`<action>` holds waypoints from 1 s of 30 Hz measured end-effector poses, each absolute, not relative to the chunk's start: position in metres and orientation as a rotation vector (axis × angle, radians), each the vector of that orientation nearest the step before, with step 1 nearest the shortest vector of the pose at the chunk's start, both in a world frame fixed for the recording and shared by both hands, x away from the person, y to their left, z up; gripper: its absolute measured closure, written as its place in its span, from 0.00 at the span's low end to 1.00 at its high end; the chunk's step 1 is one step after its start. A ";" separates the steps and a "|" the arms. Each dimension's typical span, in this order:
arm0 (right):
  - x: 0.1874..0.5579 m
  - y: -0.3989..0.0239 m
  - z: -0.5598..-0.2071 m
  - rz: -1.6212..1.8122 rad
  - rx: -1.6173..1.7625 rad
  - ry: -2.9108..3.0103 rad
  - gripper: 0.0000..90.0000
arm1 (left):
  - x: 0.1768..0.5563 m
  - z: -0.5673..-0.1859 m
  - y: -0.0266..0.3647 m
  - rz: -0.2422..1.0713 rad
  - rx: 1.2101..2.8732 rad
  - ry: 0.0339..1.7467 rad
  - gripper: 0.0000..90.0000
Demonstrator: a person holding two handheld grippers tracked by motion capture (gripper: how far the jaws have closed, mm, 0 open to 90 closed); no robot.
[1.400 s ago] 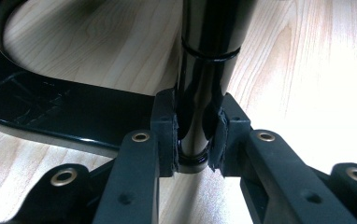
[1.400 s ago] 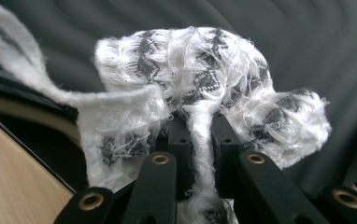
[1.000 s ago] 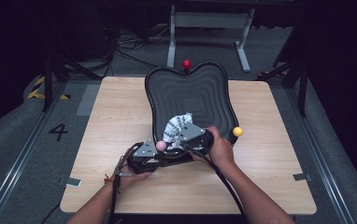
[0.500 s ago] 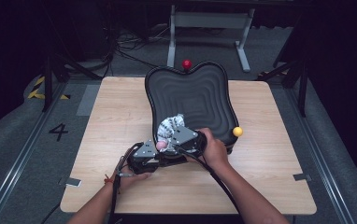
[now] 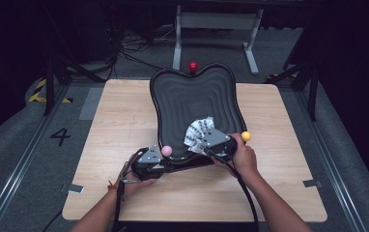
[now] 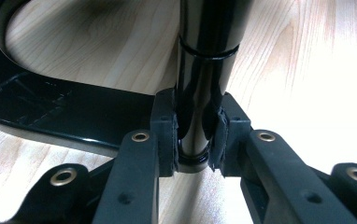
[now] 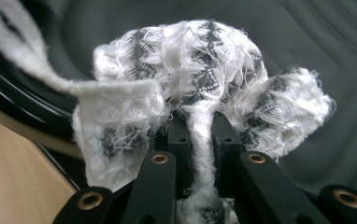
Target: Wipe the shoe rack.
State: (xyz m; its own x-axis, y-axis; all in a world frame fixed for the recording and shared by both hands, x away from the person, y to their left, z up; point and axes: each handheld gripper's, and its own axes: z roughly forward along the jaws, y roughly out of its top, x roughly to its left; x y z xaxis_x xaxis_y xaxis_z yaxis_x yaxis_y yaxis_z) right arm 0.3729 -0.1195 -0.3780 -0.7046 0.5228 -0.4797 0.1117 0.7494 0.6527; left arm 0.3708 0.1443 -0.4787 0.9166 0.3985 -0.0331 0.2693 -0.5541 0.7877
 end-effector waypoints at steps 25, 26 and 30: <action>0.377 -0.186 -0.379 0.689 0.645 2.196 0.91 | 0.371 -0.479 0.144 0.177 2.187 0.475 0.82; 0.376 -0.186 -0.378 0.690 0.651 2.186 0.91 | 0.371 -0.479 0.144 0.178 2.187 0.475 0.82; 0.378 -0.188 -0.377 0.692 0.660 2.158 0.91 | 0.371 -0.479 0.144 0.175 2.185 0.476 0.82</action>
